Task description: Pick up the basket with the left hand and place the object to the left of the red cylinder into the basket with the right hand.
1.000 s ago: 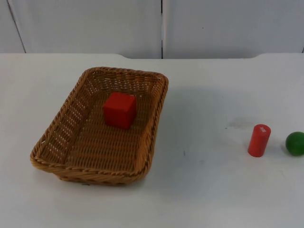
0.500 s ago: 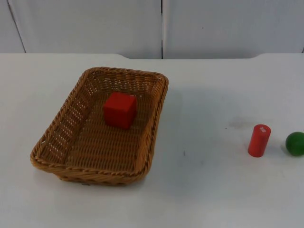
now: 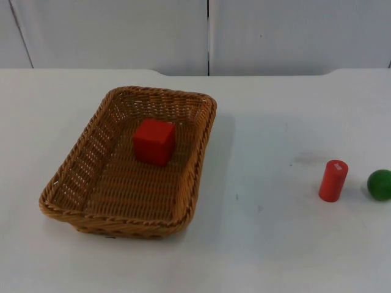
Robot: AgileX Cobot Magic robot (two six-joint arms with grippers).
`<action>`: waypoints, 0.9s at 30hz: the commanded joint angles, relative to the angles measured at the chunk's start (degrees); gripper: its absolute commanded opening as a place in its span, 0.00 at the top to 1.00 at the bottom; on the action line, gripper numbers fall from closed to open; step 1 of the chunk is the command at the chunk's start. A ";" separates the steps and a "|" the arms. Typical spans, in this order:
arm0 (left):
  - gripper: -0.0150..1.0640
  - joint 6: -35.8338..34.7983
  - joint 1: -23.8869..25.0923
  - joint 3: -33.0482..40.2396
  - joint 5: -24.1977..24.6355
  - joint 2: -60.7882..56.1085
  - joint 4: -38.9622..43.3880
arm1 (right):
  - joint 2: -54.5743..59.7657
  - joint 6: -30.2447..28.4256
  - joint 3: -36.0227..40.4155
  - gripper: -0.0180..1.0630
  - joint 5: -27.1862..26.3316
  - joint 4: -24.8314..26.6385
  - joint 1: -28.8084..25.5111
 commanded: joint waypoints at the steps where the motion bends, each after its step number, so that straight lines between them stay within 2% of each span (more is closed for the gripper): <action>1: 0.01 -1.69 -0.13 0.81 -0.30 -3.51 0.41 | -2.77 0.29 2.17 0.18 -1.16 0.14 0.01; 3: 0.01 -2.47 -0.13 0.96 0.39 -4.92 0.90 | -4.04 0.29 3.35 0.18 -1.16 0.14 0.01; 7: 0.01 -4.85 -0.13 0.96 5.56 -10.63 2.76 | -9.62 0.43 7.70 0.18 -1.16 0.14 0.01; 8: 0.01 -4.85 -0.13 0.96 5.56 -10.63 2.76 | -9.62 0.43 7.70 0.18 -1.16 0.14 0.01; 12: 0.01 -9.49 -0.13 0.96 9.52 -16.03 9.09 | -15.04 0.43 10.66 0.18 -0.70 0.14 0.01; 14: 0.01 -13.93 -0.13 0.96 11.09 -18.94 13.52 | -17.22 0.43 11.29 0.18 0.14 0.14 0.01; 25: 0.01 -22.42 -0.13 1.04 16.30 -28.38 23.52 | -23.48 0.67 11.60 0.18 4.53 0.14 0.01; 27: 0.01 -24.49 -0.13 1.18 18.41 -30.17 25.37 | -25.07 0.67 11.60 0.18 5.66 0.14 0.01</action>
